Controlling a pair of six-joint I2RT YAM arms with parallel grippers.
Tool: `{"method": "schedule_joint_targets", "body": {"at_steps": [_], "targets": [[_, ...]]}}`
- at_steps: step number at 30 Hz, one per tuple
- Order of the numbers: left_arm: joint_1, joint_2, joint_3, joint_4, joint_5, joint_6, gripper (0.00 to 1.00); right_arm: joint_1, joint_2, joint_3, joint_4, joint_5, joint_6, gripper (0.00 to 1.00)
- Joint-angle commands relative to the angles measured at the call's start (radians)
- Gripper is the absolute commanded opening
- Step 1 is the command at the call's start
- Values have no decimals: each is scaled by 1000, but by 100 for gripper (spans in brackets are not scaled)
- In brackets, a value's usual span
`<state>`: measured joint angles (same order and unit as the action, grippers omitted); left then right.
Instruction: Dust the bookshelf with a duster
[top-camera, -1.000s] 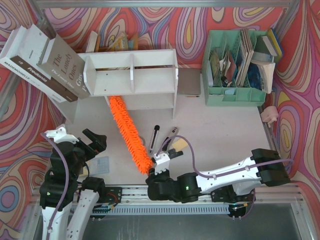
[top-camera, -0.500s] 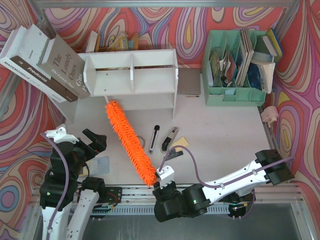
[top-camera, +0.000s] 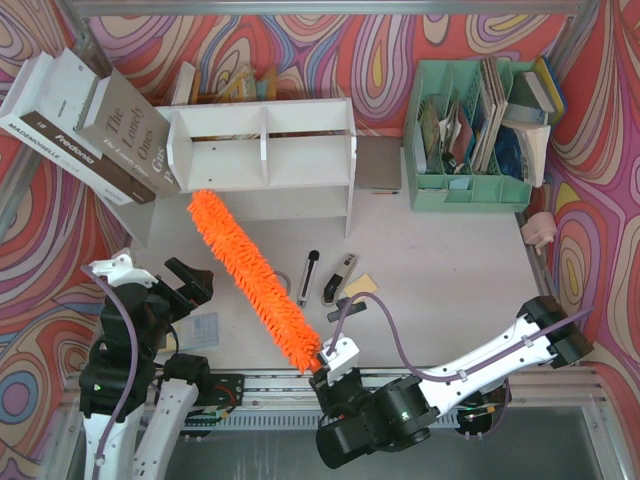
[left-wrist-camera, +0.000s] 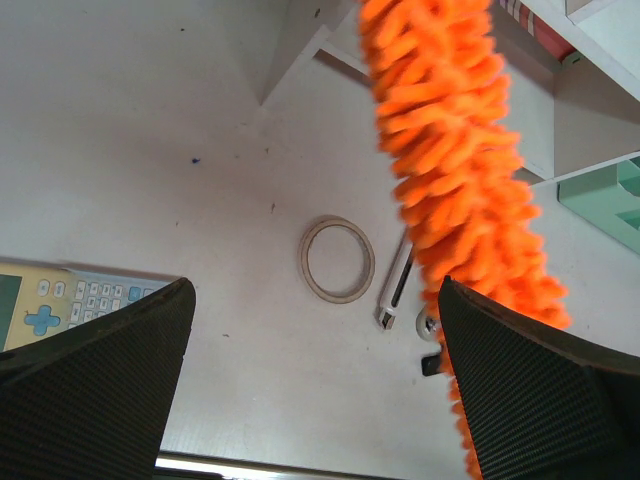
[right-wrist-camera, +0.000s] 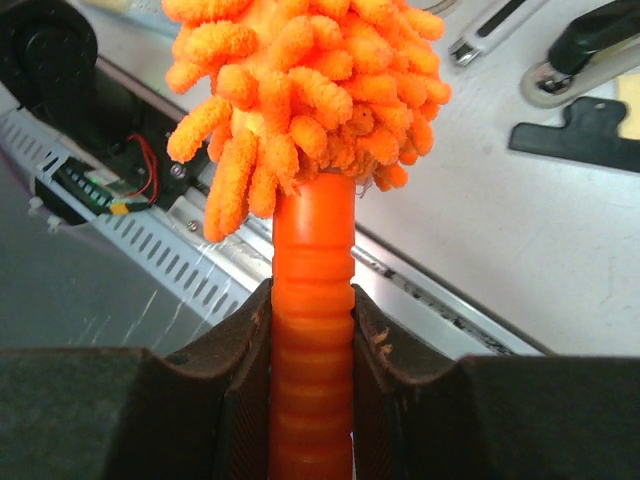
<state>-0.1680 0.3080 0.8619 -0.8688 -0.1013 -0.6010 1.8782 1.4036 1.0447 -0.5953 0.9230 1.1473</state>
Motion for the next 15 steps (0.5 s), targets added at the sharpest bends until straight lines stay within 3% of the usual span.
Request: {"method": "schedule_joint_targets", "body": {"at_steps": [1, 15], "targets": [[5, -2, -14, 14, 6, 12, 98, 1, -68, 16, -130, 156, 66, 0], [5, 0, -14, 15, 7, 12, 98, -23, -66, -50, 8, 75, -43, 0]]}}
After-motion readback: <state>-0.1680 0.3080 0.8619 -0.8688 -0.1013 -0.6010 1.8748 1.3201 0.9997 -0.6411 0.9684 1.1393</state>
